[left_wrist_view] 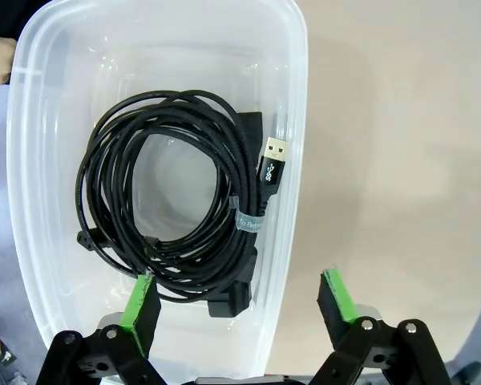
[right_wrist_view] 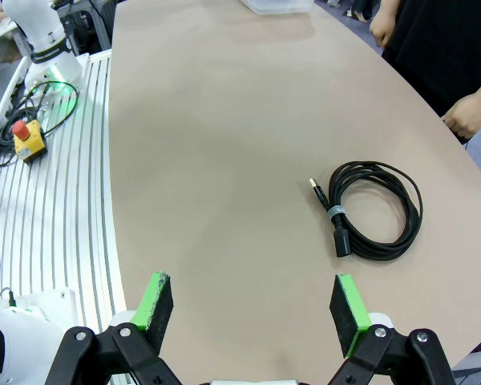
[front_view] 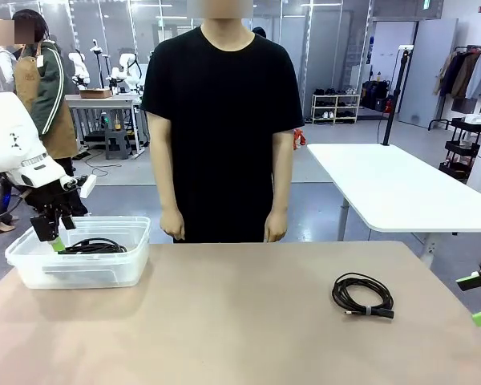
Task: Organize and store the cables.
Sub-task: Place the USB Extension Cable into the Organizing box.
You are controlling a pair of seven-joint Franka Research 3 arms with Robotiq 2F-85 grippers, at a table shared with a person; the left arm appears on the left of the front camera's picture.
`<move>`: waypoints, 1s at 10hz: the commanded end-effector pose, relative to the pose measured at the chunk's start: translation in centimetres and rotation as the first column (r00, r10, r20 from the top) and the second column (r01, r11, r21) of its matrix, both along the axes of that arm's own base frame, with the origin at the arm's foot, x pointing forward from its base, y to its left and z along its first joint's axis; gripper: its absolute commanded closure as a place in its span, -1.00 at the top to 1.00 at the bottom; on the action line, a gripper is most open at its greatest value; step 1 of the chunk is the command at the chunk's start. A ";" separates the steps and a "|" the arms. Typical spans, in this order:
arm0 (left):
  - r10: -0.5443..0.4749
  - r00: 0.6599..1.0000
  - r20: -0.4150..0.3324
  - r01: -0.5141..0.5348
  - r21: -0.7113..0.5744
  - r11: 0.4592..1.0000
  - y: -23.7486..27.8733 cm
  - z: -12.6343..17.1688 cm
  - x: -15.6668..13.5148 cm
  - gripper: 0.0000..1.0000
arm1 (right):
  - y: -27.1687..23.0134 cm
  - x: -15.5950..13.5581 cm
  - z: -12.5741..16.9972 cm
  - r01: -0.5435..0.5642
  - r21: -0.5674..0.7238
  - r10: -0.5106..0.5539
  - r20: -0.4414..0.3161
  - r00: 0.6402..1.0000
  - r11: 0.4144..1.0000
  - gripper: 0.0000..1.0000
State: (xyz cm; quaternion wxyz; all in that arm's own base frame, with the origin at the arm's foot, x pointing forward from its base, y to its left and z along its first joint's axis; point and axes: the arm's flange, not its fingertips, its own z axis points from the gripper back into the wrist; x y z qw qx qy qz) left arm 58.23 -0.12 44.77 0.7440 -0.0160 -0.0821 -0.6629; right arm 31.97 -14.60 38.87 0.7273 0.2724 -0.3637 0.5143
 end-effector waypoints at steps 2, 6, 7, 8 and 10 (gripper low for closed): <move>-0.015 1.000 0.002 0.015 0.004 1.000 0.3 -0.1 0.2 1.00 | 0.1 0.0 0.2 0.008 0.012 -0.008 0.002 1.000 1.000 1.00; -0.015 1.000 0.002 0.015 0.004 1.000 0.3 -0.1 0.2 1.00 | 0.1 0.0 0.2 0.008 0.012 -0.008 0.002 1.000 1.000 1.00; -0.015 1.000 0.002 0.015 0.004 1.000 0.3 -0.1 0.2 1.00 | 0.1 0.0 0.2 0.008 0.012 -0.008 0.002 1.000 1.000 1.00; -0.015 1.000 0.002 0.015 0.004 1.000 0.3 -0.1 0.2 1.00 | 0.1 0.0 0.2 0.008 0.012 -0.008 0.002 1.000 1.000 1.00; -0.015 1.000 0.002 0.015 0.004 1.000 0.3 -0.1 0.2 1.00 | 0.1 0.0 0.2 0.008 0.012 -0.008 0.002 1.000 1.000 1.00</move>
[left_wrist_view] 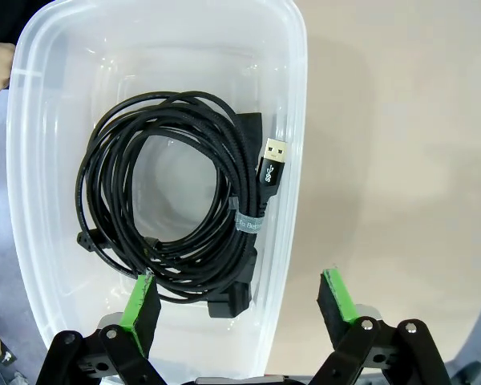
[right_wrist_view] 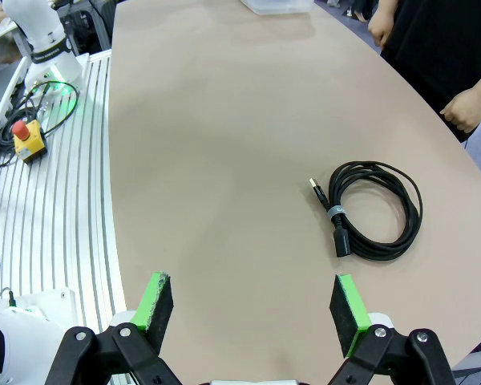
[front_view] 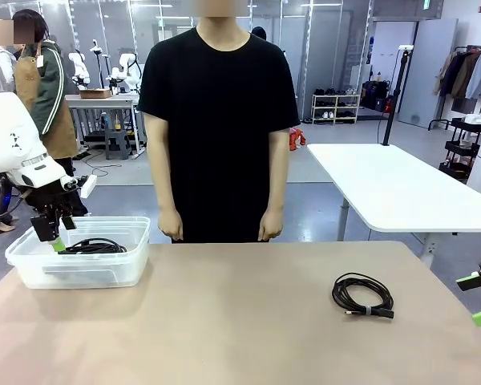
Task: Organize and store the cables.
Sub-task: Place the USB Extension Cable into the Organizing box.
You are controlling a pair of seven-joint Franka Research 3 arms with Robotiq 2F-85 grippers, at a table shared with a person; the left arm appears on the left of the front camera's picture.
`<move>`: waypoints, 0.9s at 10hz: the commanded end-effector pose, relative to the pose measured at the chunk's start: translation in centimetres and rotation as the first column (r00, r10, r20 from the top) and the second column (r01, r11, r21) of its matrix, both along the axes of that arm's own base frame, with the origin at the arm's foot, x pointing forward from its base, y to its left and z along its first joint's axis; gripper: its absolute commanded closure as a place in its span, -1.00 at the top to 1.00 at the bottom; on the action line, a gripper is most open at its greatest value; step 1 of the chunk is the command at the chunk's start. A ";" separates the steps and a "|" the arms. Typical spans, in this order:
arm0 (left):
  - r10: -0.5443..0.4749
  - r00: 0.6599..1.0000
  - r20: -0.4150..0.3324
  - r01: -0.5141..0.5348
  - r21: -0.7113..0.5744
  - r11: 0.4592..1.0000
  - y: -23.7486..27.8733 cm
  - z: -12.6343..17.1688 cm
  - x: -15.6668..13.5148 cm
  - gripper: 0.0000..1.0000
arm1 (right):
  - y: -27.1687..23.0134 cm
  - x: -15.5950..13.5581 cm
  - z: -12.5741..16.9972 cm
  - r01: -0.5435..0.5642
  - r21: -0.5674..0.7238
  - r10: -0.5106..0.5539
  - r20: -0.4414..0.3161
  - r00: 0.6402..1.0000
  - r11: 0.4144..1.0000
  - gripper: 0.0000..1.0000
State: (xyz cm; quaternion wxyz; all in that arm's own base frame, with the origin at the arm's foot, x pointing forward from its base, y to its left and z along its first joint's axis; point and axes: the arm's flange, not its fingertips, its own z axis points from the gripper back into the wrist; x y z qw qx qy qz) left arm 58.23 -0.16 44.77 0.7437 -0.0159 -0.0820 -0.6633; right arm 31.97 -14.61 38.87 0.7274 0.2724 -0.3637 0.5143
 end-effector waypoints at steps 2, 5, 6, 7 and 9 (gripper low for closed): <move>-0.014 1.000 0.002 0.014 0.004 1.000 0.3 -0.1 0.2 1.00 | 0.1 0.0 0.2 0.008 0.012 -0.008 0.002 1.000 1.000 1.00; -0.014 1.000 0.002 0.014 0.004 1.000 0.3 -0.1 0.2 1.00 | 0.1 0.0 0.2 0.008 0.012 -0.008 0.002 1.000 1.000 1.00; 0.000 1.000 0.000 0.000 0.000 1.000 0.0 0.0 0.0 1.00 | 0.0 0.0 0.0 0.000 0.000 0.000 0.000 1.000 1.000 1.00; 0.016 1.000 0.002 -0.016 0.036 0.999 -1.6 1.1 -1.0 1.00 | 0.8 -0.8 2.4 0.005 -0.045 -0.005 -0.011 1.000 0.999 1.00; 0.102 0.993 -0.064 -0.105 -0.050 0.993 -2.9 4.3 -4.7 1.00 | 2.7 0.4 5.4 0.006 -0.093 -0.014 -0.084 0.996 0.996 1.00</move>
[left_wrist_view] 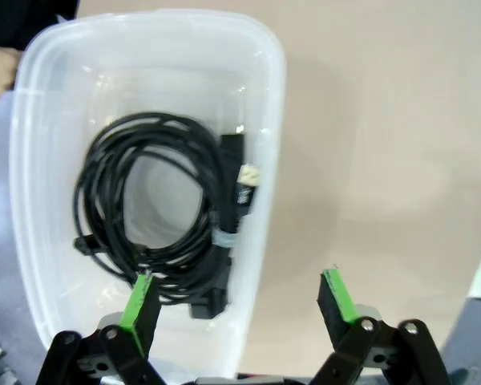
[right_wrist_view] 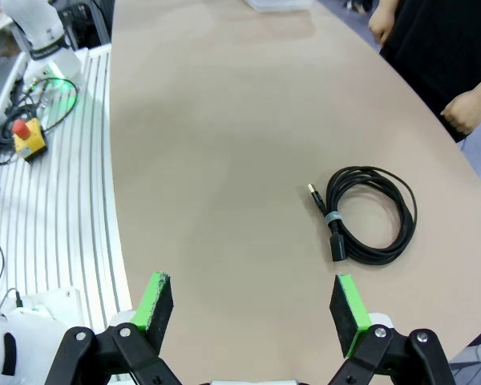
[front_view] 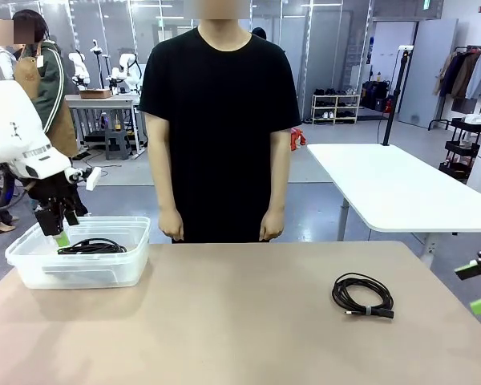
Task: Organize and store the cables.
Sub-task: Place the USB Extension Cable into the Organizing box.
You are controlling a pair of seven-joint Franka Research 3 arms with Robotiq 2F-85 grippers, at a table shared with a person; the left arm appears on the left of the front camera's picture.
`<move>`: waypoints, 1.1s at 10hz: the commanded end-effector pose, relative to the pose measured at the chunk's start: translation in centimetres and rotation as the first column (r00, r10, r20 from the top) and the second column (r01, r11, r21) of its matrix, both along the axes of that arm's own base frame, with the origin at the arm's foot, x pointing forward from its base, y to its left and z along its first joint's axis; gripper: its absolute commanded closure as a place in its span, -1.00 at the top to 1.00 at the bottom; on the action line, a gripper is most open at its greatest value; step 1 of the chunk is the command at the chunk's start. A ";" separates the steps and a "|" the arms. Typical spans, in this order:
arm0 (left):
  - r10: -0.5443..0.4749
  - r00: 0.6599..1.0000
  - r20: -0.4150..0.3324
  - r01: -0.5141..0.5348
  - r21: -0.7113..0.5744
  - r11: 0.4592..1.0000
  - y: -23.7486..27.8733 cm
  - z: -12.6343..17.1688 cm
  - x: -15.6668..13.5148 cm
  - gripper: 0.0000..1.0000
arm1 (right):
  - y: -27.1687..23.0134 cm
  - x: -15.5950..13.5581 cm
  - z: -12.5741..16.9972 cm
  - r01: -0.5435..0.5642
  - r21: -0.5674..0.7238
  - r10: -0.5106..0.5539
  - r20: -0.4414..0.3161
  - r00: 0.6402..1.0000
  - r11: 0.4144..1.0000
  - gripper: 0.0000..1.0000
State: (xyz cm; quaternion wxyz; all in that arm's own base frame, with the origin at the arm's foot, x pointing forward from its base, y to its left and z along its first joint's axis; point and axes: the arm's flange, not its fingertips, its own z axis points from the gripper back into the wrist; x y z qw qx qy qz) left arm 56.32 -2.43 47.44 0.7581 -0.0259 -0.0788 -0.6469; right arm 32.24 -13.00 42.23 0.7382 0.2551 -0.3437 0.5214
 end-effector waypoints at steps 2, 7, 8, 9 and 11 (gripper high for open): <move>0.145 0.985 -0.095 -0.151 -0.059 0.987 -2.6 2.8 -6.6 1.00 | 3.5 2.7 3.6 0.051 -0.117 -0.067 -0.138 0.988 0.992 1.00; 0.308 0.950 -0.055 -0.313 -0.166 0.935 -5.9 4.9 -17.5 1.00 | 12.4 7.1 4.9 0.215 -0.260 -0.283 -0.259 0.923 0.941 1.00; 0.336 0.941 -0.028 -0.335 -0.195 0.922 -5.4 4.7 -19.2 1.00 | 13.7 7.8 4.3 0.238 -0.307 -0.322 -0.262 0.910 0.922 1.00; 0.343 0.939 0.018 -0.330 -0.232 0.915 -4.3 4.9 -21.2 1.00 | 15.1 8.3 3.7 0.248 -0.337 -0.354 -0.301 0.885 0.908 1.00; 0.327 0.944 0.046 -0.302 -0.282 0.911 -3.5 4.1 -22.8 1.00 | 15.4 9.5 2.5 0.268 -0.404 -0.406 -0.310 0.860 0.875 1.00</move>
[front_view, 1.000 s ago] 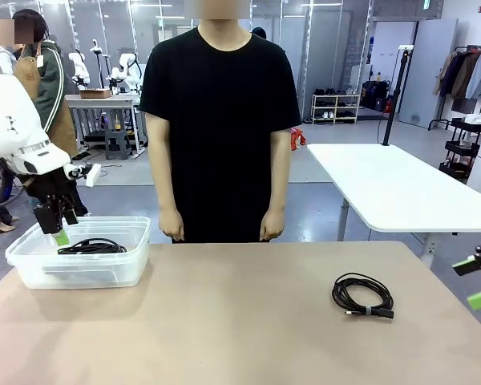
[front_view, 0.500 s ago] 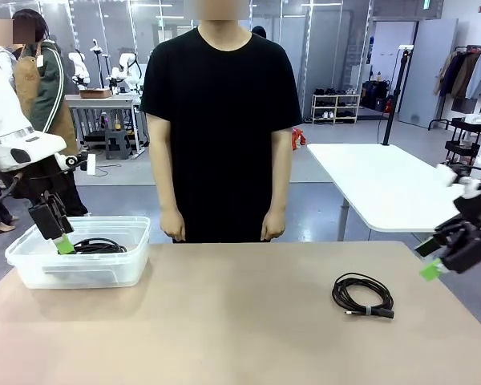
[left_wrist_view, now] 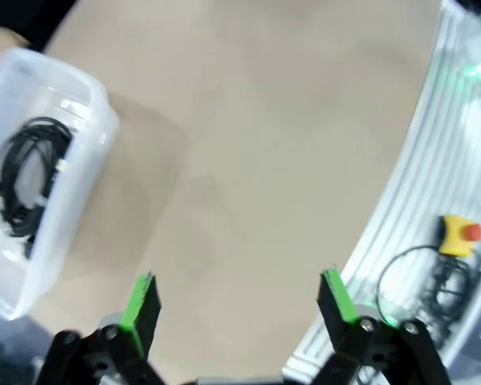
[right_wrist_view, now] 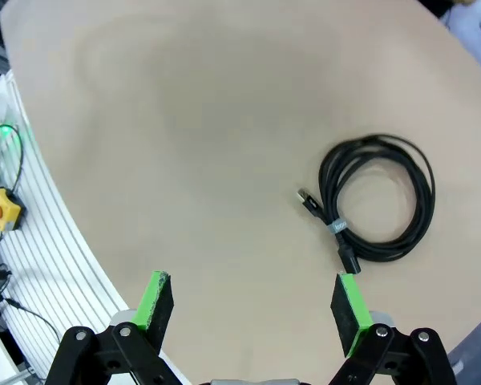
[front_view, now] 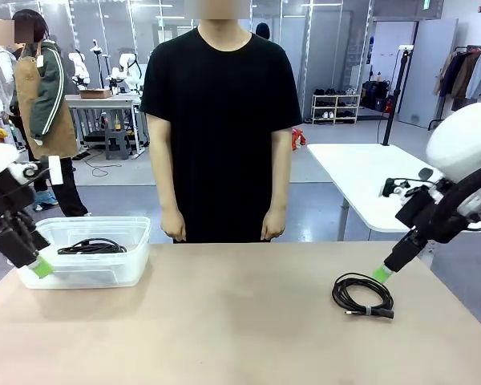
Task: Organize and store the cables.
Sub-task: Place the USB Extension Cable into the Organizing box.
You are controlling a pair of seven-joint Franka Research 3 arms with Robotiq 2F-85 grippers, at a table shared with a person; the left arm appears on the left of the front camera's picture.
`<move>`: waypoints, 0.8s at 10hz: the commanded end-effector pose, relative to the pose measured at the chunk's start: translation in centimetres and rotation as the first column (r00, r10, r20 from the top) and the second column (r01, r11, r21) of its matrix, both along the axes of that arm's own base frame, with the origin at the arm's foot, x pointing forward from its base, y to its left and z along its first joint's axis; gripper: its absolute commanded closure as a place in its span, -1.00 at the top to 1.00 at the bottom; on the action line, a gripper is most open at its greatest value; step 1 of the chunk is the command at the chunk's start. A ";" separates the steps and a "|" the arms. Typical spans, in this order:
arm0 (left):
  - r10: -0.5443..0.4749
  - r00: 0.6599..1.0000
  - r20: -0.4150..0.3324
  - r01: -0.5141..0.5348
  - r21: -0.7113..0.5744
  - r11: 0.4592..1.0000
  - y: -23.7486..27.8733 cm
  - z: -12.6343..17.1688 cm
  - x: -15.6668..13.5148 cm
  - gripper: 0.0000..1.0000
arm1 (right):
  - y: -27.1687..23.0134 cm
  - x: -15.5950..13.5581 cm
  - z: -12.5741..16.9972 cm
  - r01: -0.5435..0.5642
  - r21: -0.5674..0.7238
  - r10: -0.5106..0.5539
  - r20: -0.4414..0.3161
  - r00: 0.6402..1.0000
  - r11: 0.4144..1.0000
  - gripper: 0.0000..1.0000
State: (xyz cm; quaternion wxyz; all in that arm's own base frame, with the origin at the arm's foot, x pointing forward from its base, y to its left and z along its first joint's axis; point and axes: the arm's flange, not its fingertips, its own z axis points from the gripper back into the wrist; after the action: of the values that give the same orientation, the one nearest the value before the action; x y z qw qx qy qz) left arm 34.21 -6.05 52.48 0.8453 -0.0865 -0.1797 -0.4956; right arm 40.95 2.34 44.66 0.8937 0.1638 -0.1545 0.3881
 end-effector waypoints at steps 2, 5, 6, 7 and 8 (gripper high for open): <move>-0.077 0.991 0.112 0.077 0.005 0.997 1.0 -0.8 -1.3 1.00 | 0.0 0.0 0.0 0.000 0.000 0.000 0.000 1.000 1.000 1.00; -0.006 1.000 0.027 0.006 -0.011 1.000 0.5 -0.4 -0.8 1.00 | 0.0 0.0 0.0 0.000 0.000 0.000 0.000 1.000 1.000 1.00; -0.006 1.000 0.027 0.006 -0.011 1.000 0.5 -0.4 -0.8 1.00 | 0.0 0.0 0.0 0.000 0.000 0.000 0.000 1.000 1.000 1.00; -0.006 1.000 0.027 0.006 -0.011 1.000 0.5 -0.4 -0.8 1.00 | -0.1 0.2 -0.1 -0.004 -0.002 0.004 -0.004 1.000 1.000 1.00; -0.006 1.000 0.027 0.006 -0.011 1.000 0.5 -0.4 -0.8 1.00 | 1.0 1.6 -1.1 -0.132 -0.073 0.132 -0.012 0.991 0.988 1.00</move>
State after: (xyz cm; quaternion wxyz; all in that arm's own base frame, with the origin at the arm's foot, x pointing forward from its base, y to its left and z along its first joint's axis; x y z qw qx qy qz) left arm 33.09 -5.46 51.61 0.8368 -0.0860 -0.1997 -0.5024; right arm 41.20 2.62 44.23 0.8875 0.1590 -0.1445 0.4077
